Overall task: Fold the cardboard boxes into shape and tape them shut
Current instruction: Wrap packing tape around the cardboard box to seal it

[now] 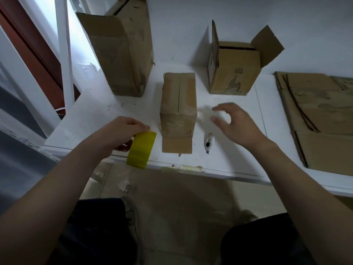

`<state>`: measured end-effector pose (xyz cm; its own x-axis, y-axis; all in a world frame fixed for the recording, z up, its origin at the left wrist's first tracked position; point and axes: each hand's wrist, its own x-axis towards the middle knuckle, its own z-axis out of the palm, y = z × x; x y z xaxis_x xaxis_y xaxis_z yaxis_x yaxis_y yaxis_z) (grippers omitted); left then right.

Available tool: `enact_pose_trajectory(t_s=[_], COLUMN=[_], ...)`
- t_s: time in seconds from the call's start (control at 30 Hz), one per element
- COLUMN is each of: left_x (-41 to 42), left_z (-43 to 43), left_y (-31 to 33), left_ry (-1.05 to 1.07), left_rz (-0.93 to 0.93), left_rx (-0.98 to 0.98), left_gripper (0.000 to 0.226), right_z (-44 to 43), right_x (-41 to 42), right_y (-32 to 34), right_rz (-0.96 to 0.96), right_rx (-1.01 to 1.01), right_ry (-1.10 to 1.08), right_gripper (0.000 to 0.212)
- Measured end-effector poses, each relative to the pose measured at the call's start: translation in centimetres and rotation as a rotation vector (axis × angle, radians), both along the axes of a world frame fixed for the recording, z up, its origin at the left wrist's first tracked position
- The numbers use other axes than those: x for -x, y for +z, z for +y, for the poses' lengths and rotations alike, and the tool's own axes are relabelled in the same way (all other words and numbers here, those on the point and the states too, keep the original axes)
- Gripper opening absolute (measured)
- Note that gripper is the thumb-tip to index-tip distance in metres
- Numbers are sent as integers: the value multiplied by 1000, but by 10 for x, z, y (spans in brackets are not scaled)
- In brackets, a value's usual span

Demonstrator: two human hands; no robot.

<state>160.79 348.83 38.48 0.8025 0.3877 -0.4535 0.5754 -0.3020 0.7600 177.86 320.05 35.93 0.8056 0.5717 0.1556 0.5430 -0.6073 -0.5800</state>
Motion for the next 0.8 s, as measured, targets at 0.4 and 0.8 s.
enact_pose_trajectory(t_s=[0.4, 0.8], left_x=[-11, -7], left_z=[1, 2], left_y=[-7, -9], left_ry=[131, 111], left_rz=[-137, -155], left_rx=[-27, 9], left_gripper=[29, 26], right_z=[96, 91], right_x=[26, 23], right_y=[2, -16], right_rz=[-323, -516], right_rx=[-41, 34], right_ry=[289, 215], right_gripper=[56, 72])
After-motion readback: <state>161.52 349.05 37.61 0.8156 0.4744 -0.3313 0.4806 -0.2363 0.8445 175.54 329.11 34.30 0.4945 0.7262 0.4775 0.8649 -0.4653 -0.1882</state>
